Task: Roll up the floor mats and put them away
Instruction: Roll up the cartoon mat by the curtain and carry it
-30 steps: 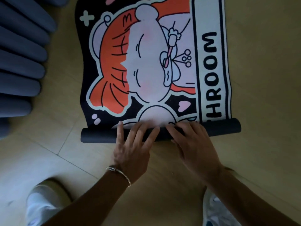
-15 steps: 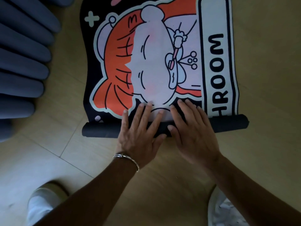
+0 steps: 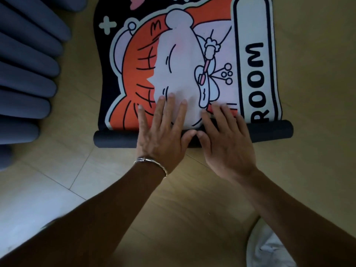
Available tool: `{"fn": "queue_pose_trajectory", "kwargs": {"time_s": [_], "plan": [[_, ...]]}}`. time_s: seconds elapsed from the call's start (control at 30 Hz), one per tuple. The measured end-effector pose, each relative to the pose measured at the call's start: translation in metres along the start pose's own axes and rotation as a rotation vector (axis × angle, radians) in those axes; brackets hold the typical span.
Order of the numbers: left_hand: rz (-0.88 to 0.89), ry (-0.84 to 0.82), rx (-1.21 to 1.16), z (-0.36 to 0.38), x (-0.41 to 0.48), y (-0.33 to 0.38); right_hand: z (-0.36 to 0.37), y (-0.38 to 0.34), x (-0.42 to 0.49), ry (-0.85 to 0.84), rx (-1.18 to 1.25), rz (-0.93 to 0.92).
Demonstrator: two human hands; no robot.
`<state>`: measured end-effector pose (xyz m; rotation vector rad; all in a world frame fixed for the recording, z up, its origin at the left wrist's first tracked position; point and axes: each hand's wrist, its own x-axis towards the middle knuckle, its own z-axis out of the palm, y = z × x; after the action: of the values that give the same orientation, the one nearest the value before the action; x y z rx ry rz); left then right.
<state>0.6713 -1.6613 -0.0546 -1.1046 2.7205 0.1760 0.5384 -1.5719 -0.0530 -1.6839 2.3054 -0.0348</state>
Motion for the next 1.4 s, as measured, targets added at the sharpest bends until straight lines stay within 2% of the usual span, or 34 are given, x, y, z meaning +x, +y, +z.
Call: {"fn": "queue_pose_trajectory", "kwargs": {"time_s": [0.23,0.43,0.63,0.77,0.97,1.23,1.4], "plan": [[0.044,-0.006,-0.034,-0.001,-0.001,0.003,-0.008,0.000,0.024,-0.040,-0.018,0.019],[-0.044,-0.088,0.001,-0.008,0.022,-0.001,-0.015,0.002,0.007,0.117,0.043,0.005],[-0.129,-0.075,-0.021,-0.013,0.035,-0.001,-0.013,0.006,0.017,0.098,0.030,0.003],[-0.085,-0.041,-0.034,-0.017,0.033,-0.001,-0.017,0.011,0.044,0.035,-0.001,-0.023],[-0.115,-0.107,-0.002,-0.017,0.041,-0.003,-0.021,0.013,0.059,-0.054,-0.010,-0.035],[-0.102,-0.123,-0.008,-0.019,0.062,-0.009,-0.016,0.014,0.035,0.134,0.007,0.011],[-0.070,-0.106,0.005,-0.018,0.063,-0.012,-0.013,0.023,0.029,0.095,-0.048,-0.074]]}}
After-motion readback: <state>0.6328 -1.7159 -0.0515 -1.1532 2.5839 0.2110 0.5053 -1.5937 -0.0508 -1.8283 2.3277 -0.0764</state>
